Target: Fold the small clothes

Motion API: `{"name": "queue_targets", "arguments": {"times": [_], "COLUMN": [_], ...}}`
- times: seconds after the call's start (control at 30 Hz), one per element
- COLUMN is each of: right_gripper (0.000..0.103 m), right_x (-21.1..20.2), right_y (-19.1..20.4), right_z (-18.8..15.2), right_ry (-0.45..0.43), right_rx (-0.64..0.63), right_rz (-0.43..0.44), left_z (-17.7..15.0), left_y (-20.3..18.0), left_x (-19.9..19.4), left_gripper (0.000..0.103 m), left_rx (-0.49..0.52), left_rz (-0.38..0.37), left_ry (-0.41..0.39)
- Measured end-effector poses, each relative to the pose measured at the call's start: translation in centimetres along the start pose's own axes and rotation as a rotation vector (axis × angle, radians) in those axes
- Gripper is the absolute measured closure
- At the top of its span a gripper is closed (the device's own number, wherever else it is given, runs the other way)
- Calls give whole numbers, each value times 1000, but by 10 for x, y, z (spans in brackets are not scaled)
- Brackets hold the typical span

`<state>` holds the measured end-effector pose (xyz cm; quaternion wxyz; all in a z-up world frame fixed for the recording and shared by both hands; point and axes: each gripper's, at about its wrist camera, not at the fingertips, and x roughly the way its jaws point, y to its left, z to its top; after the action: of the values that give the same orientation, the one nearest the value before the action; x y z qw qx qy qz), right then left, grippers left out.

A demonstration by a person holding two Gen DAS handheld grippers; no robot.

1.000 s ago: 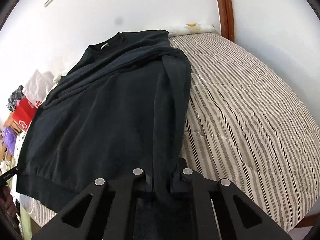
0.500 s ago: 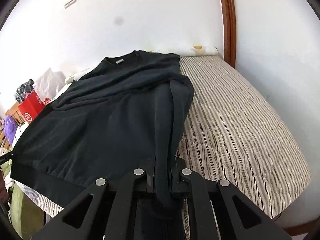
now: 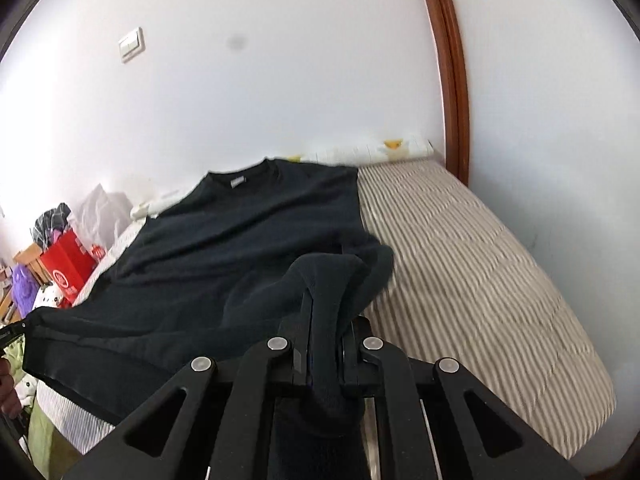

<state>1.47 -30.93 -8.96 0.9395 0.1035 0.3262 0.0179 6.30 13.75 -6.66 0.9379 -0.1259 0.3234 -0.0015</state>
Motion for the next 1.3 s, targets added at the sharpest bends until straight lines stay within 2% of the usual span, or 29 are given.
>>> {"name": "queue_targets", "arguments": {"times": [0.27, 0.67, 0.9, 1.07, 1.3], "right_gripper": [96, 96, 96, 95, 93], "right_x": [31, 118, 174, 221, 253], "right_y": [21, 35, 34, 30, 27], "right_z": [61, 115, 126, 121, 109], "right_ry": [-69, -26, 14, 89, 148], "right_rx": [-31, 0, 2, 11, -5], "right_rz": [17, 43, 30, 7, -19], "left_z": [41, 89, 104, 104, 101], "left_y": [-10, -15, -13, -6, 0], "left_x": [27, 97, 144, 174, 201], "left_gripper": [96, 96, 96, 96, 95], "left_rx": [7, 1, 4, -8, -14], "left_rz": [59, 122, 158, 168, 178], "left_ry": [-52, -16, 6, 52, 120]}}
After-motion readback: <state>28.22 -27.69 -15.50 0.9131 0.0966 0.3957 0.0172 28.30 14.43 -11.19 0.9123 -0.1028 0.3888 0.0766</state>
